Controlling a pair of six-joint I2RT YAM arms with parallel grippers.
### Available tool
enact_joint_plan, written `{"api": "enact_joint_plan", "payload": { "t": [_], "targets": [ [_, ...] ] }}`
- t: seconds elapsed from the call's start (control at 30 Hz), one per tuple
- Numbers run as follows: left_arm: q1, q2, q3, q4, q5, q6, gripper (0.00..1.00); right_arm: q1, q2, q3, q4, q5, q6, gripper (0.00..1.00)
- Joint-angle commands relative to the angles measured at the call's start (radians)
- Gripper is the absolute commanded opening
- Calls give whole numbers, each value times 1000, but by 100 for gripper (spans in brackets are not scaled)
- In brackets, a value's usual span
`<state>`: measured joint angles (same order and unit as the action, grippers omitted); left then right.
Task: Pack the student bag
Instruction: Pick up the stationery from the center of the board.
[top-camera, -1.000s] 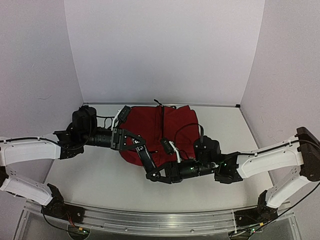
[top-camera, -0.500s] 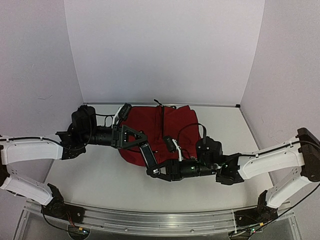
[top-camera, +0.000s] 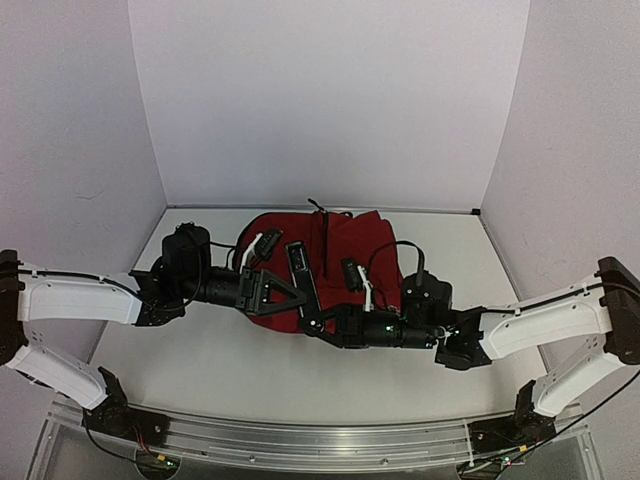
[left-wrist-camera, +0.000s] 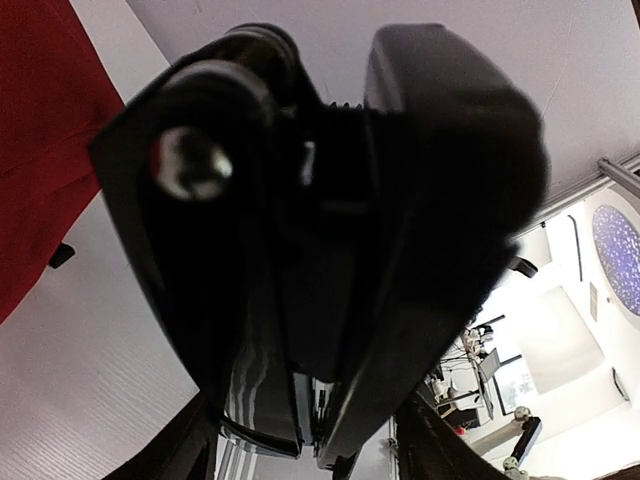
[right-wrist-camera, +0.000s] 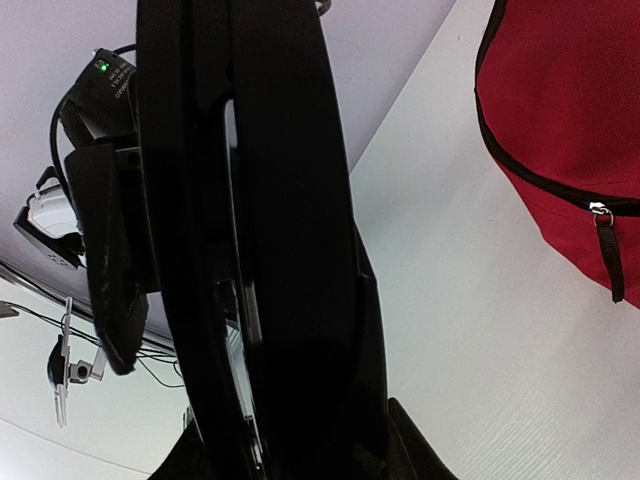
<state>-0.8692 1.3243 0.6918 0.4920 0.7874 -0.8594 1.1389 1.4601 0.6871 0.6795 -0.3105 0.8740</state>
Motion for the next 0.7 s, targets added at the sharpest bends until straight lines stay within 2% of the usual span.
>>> {"api": "enact_joint_plan", "payload": {
  "t": [0.0, 0.27, 0.47, 0.53, 0.67],
  "targets": [
    [-2, -11, 27, 116, 4, -8, 56, -3, -24, 7, 188, 23, 21, 0],
    [-3, 42, -10, 305, -7, -96, 54, -3, 30, 16, 250, -11, 48, 0],
    [-6, 54, -11, 319, -31, -91, 59, -4, 39, 15, 272, -18, 59, 0],
    [-7, 49, -17, 319, -44, -85, 56, -3, 33, 9, 274, -12, 60, 0],
    [-7, 42, -23, 317, -75, -77, 44, -3, 38, 8, 278, -15, 64, 0]
  ]
}}
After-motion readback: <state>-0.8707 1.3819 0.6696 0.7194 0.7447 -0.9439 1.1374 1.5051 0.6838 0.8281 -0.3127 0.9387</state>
